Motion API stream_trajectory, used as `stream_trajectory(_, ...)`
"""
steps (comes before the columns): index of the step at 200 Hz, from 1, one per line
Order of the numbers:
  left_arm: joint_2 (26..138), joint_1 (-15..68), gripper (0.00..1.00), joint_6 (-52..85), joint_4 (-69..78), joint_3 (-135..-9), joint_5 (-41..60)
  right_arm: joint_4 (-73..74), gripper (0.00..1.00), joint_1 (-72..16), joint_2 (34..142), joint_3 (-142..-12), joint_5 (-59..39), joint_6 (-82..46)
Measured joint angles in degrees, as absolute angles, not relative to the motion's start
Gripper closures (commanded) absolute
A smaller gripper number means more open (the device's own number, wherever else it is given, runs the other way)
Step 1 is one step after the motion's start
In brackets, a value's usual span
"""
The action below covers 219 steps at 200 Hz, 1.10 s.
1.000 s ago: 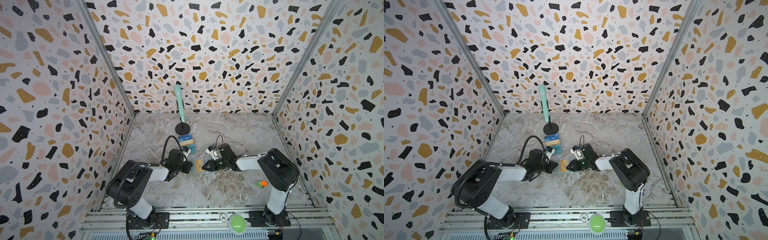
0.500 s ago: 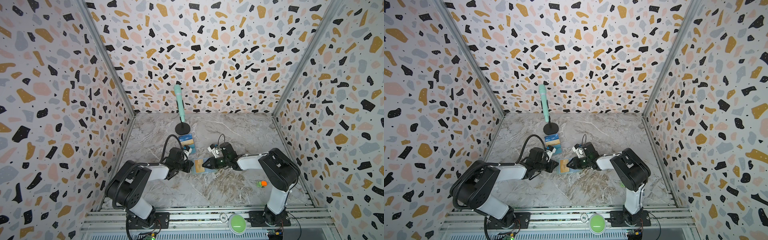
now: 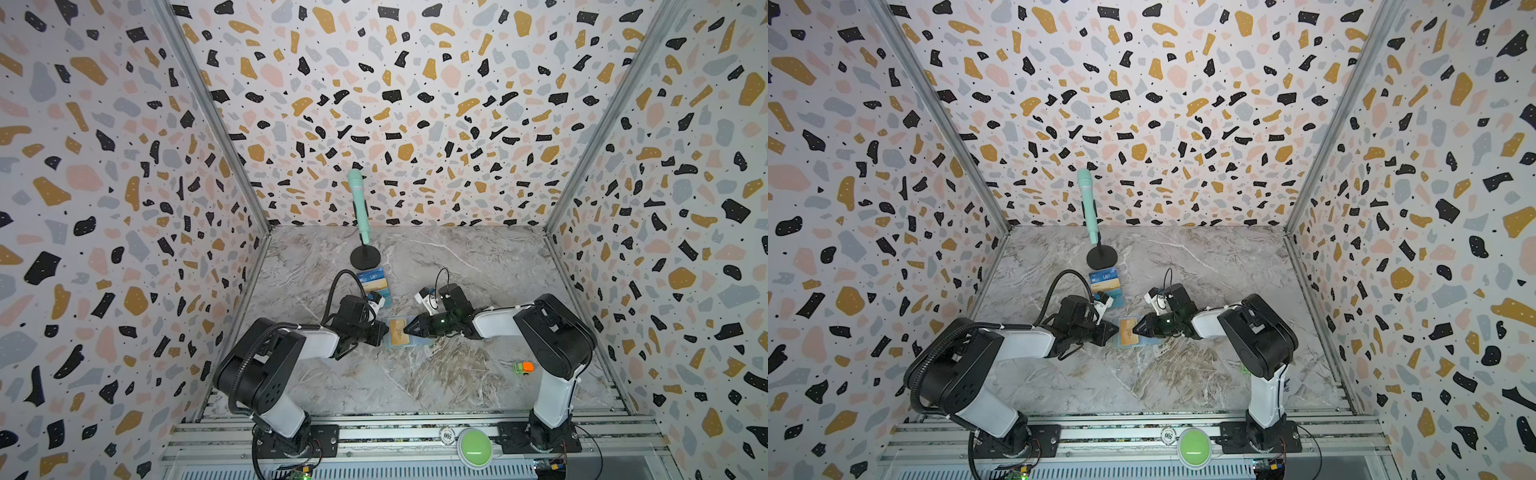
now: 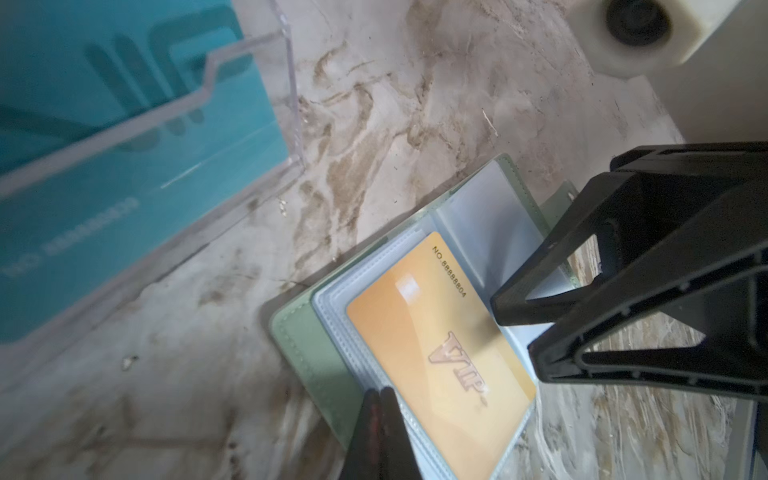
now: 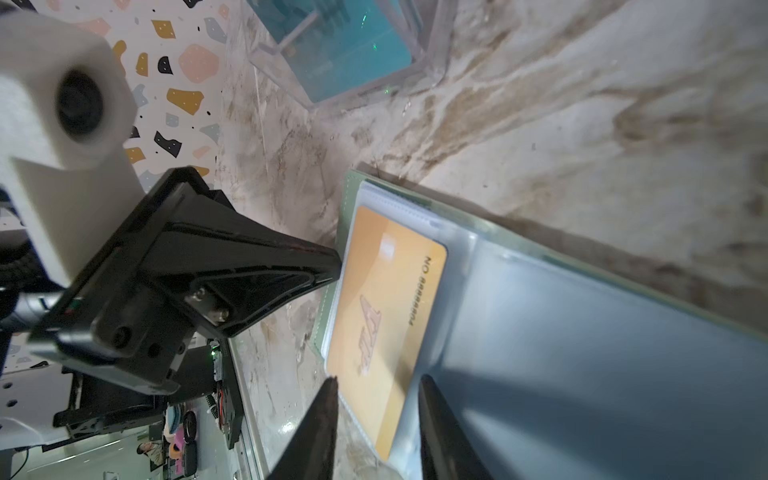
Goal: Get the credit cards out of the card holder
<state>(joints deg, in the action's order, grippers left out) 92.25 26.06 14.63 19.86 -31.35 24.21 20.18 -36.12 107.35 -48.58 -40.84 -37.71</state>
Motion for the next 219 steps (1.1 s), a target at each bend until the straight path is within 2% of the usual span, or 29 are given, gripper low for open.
stream_trajectory(111, 92.6, 26.1, 1.0, 14.6, 21.8, -30.5, 24.0, 20.1, 0.67, -36.0, 108.4, -49.7, -42.5, -38.3)
stream_trajectory(219, 91.0, 26.1, 1.0, 14.6, 23.1, -28.0, 23.9, 25.4, 0.69, -34.8, 110.8, -49.9, -49.4, -43.3)
